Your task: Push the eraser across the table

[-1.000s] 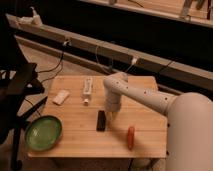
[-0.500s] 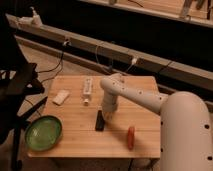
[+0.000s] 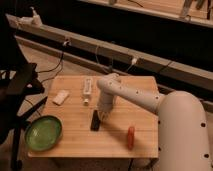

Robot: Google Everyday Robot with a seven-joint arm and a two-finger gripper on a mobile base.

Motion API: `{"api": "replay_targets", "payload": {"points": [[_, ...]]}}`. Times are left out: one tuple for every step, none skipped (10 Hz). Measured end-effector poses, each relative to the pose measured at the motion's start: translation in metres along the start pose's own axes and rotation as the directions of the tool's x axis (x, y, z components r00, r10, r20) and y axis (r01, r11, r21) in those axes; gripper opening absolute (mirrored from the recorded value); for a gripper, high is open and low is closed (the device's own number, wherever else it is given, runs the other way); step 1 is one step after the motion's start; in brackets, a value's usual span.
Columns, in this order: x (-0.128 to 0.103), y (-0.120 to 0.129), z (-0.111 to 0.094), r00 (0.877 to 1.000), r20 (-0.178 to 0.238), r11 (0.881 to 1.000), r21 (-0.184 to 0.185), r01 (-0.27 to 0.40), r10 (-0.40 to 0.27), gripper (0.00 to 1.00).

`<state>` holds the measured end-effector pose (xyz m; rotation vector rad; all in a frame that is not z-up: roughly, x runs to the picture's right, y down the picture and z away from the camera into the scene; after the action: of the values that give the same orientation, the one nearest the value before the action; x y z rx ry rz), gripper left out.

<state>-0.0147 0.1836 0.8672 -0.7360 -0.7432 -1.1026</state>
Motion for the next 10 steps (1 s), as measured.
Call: {"api": "replay_targets", "payload": {"points": [[-0.002, -0.01, 0.0, 1.0, 0.002, 1.0, 0.005, 0.022, -0.022, 0.0], [-0.003, -0.016, 0.001, 0.999, 0.004, 0.999, 0.007, 0.036, -0.036, 0.0], [-0.006, -0.027, 0.003, 0.998, 0.014, 0.998, 0.012, 0.062, -0.062, 0.0], [-0.01, -0.036, 0.006, 0.996, 0.025, 0.996, 0.014, 0.083, -0.083, 0.0], [-0.013, -0.043, 0.008, 0.994, 0.034, 0.995, 0.017, 0.103, -0.103, 0.0], [-0.014, -0.046, 0.009, 0.992, 0.041, 0.993, 0.022, 0.119, -0.12, 0.0], [-0.019, -0.056, 0.011, 0.988, 0.05, 0.989, 0.03, 0.143, -0.144, 0.0], [-0.024, -0.066, 0.011, 0.984, 0.056, 0.985, 0.041, 0.166, -0.168, 0.0], [-0.026, -0.069, 0.009, 0.981, 0.061, 0.982, 0.053, 0.18, -0.183, 0.0], [-0.033, -0.082, 0.007, 0.974, 0.065, 0.975, 0.072, 0.21, -0.215, 0.0]]}}
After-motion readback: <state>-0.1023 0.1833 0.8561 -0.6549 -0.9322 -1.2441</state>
